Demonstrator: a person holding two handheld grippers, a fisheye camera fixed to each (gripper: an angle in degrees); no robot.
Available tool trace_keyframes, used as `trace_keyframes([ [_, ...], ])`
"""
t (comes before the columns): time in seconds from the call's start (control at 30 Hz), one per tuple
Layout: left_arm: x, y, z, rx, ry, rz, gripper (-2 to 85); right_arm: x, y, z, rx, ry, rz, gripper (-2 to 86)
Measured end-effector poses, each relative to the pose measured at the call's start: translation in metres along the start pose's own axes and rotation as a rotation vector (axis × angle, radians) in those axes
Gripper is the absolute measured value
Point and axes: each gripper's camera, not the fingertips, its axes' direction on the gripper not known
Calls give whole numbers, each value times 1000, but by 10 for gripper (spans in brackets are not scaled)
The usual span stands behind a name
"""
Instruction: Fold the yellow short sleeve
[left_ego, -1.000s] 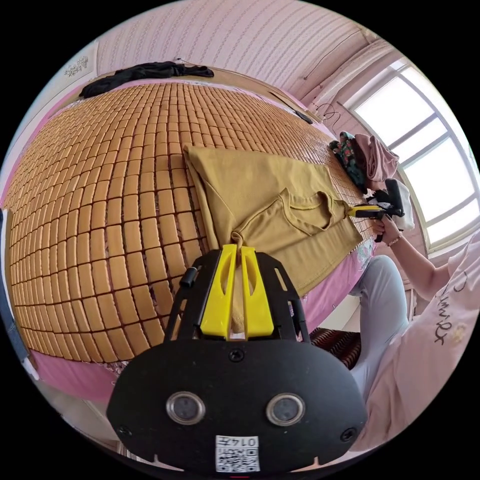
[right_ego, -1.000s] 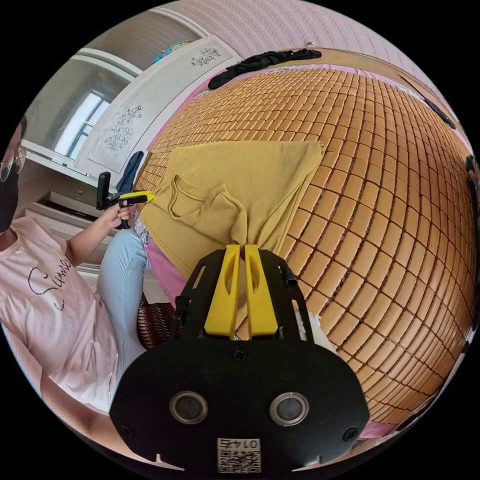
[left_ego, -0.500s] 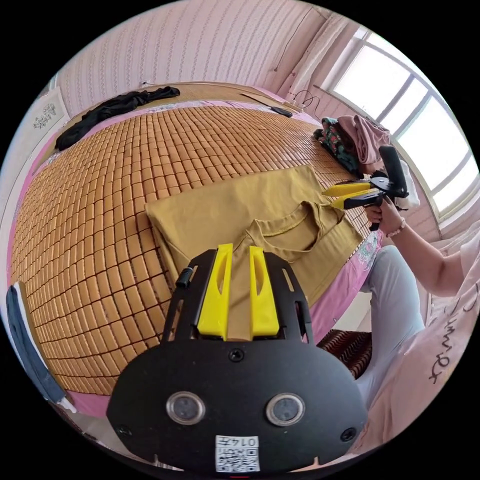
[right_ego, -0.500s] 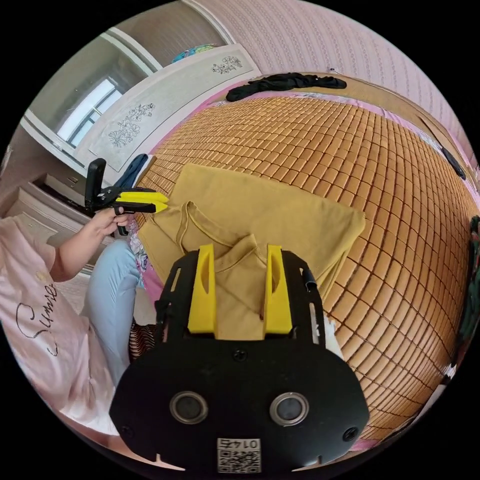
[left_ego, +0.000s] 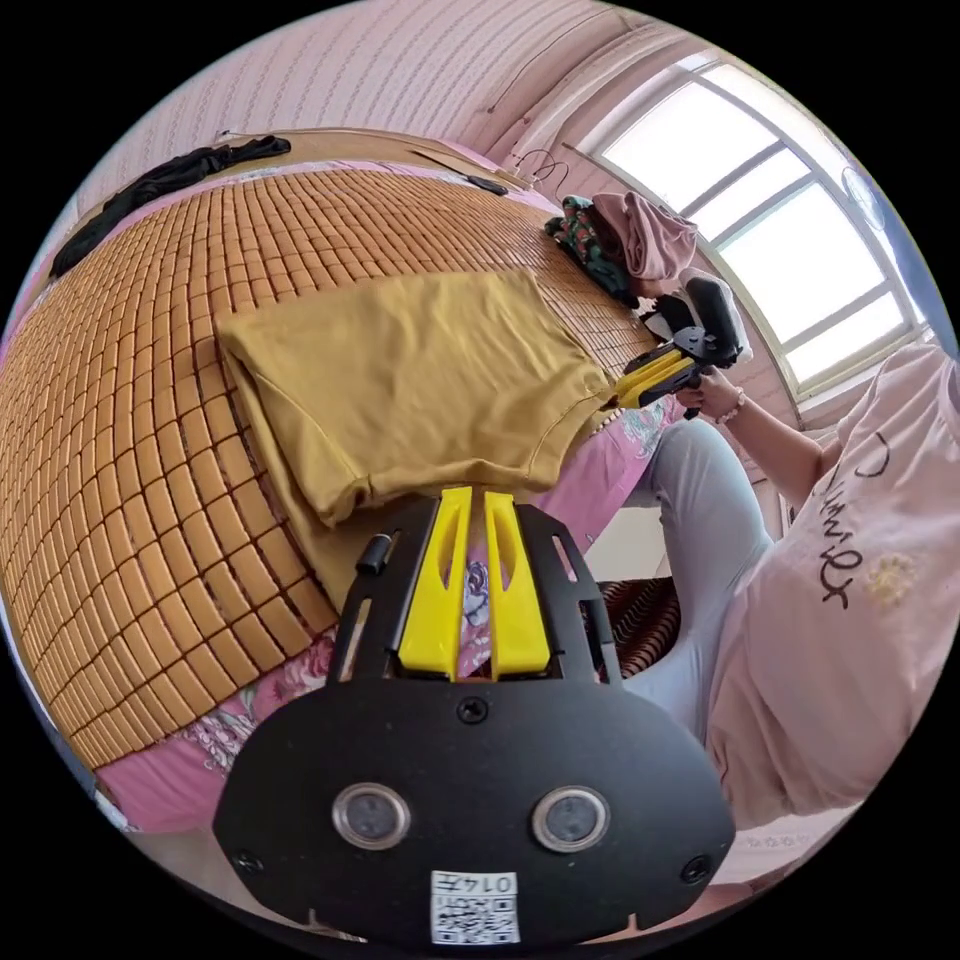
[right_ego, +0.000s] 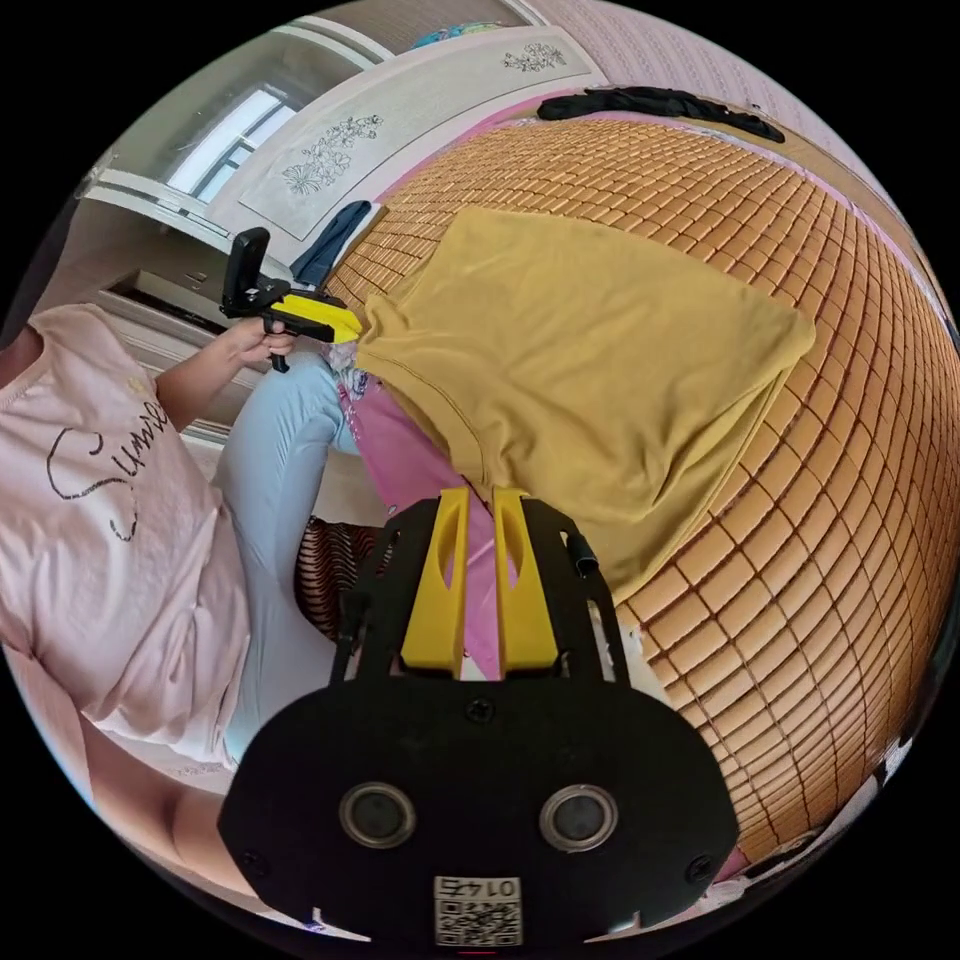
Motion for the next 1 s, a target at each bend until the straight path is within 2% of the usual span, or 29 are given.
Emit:
trace_keyframes([
  [0.13,18,17,1,-7,-69,-29,38,0,9,1,55,40,100,46],
  [0.3,25,5,19,84,-156,-65,36,5,-1,3,161,209,232,48],
  [0.43,8,14,62,0,-173,-154,18,17,-4,37,18,289,290,50],
  [0.47,8,18,60,31,-169,-159,15,13,0,36,66,299,259,50],
  [0.57,12,25,62,13,-185,-194,4,13,-3,38,36,275,262,63],
  [0.7,55,26,42,137,-240,-93,-5,8,-22,24,78,291,234,55],
  [0.77,79,18,45,186,-235,-20,-8,-1,-55,19,144,292,140,23],
  [0.83,107,1,74,219,-170,50,-9,-8,-90,25,176,282,52,9],
  [0.93,134,-14,124,158,-89,110,-10,-13,-150,48,140,309,-28,0],
  [1.0,144,-10,148,129,-132,138,-10,-11,-180,65,80,342,-32,-2],
])
